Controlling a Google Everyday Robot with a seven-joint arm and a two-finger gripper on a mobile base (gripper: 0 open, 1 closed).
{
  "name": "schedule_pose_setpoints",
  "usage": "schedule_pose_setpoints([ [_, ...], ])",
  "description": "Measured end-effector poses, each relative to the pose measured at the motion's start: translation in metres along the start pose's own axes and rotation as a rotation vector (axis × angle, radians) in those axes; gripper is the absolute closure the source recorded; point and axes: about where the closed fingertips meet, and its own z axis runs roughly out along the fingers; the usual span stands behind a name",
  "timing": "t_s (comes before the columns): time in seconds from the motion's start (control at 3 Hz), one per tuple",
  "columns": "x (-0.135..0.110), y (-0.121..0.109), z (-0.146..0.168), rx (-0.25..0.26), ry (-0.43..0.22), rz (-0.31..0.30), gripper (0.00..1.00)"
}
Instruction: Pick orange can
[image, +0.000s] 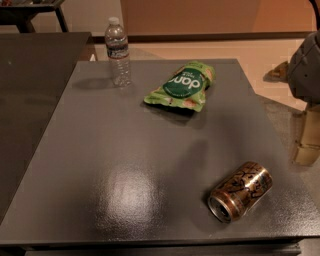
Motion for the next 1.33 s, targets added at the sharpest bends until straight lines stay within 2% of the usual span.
schedule_pose_setpoints([
  [0.67,-0.011,0.051,0.044,-0.050,-0.026,-0.264,0.00],
  [1.0,-0.020,0.071,0.069,-0.086,-0.048,-0.371,0.00],
  [1.33,-0.025,0.086,0.087,-0.125,-0.055,-0.448,0.00],
])
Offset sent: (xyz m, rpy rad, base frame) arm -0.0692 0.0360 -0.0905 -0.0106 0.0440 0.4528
